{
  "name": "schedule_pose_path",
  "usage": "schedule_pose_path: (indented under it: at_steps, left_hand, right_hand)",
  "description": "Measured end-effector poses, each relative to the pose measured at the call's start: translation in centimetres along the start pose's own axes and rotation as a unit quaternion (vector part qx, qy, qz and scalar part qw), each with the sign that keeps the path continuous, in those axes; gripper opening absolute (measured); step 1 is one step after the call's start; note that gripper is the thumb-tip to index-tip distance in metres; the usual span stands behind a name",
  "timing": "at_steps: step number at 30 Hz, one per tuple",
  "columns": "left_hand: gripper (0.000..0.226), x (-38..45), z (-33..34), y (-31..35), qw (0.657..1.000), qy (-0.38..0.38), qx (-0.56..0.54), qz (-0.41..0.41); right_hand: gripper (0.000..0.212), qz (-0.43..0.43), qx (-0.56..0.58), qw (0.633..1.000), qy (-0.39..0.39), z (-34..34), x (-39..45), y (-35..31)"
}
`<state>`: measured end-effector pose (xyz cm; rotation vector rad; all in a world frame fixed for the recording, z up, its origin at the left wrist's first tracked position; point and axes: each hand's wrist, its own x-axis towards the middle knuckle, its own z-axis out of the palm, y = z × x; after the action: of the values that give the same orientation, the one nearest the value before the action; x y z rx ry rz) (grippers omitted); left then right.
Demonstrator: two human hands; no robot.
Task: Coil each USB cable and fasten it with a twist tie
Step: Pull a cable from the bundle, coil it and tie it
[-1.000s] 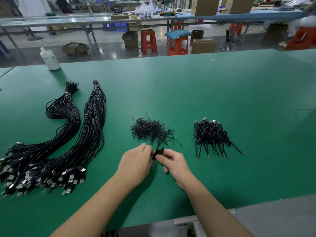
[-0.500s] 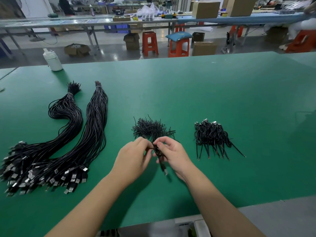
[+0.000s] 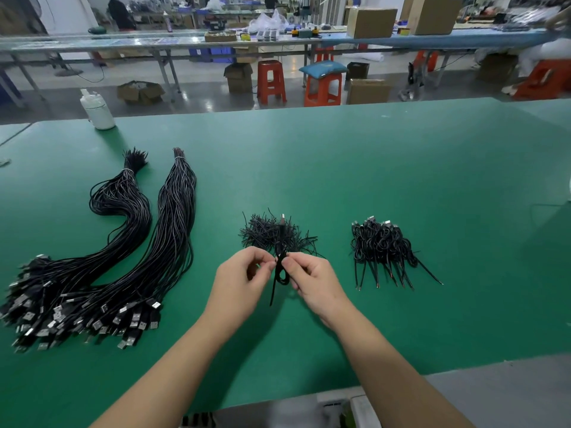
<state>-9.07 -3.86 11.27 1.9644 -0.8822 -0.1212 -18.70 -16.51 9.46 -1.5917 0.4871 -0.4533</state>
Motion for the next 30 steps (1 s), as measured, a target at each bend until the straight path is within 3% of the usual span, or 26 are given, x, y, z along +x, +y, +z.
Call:
schedule_pose_path:
  at_steps: [9,14,19,21,23,27,30]
  left_hand:
    - [0.007,0.0,0.3,0.9,0.964,-0.015,-0.21,-0.162]
    - [0.011,0.3,-0.3,0.6,0.951,-0.078,-0.228,-0.196]
    - [0.016,0.2,0.1,0.1,0.964,-0.059,-0.188,-0.18]
    - [0.016,-0.1,0.3,-0.2,0.987,-0.03,-0.099,-0.121]
    - [0.011,-0.8,0.5,-0.4,0.997,0.018,0.078,0.015]
    - [0.012,-1.2,0.9,-1.0,0.924,0.066,0.28,0.251]
    - [0.015,-1.0,0.6,-1.7,0.877,0.045,0.338,0.339]
  right_hand:
    - [0.012,-0.125,-0.128,0.983,0.041,0.0,-0.2,-0.1]
    - [0.017,-0.214,-0.213,0.952,0.055,0.0,-0.6,0.4]
    - [0.019,-0.166,-0.199,0.964,0.051,0.3,-0.6,0.9]
    - [0.019,-0.097,-0.167,0.979,0.057,0.6,-0.5,0.9]
    - [0.016,-0.021,-0.083,0.995,0.054,1.0,-0.4,0.6]
    - [0.013,0.05,0.081,0.995,0.008,1.0,-0.4,-0.1]
    - [0.001,0.081,0.099,0.991,-0.047,0.4,-0.5,-0.5]
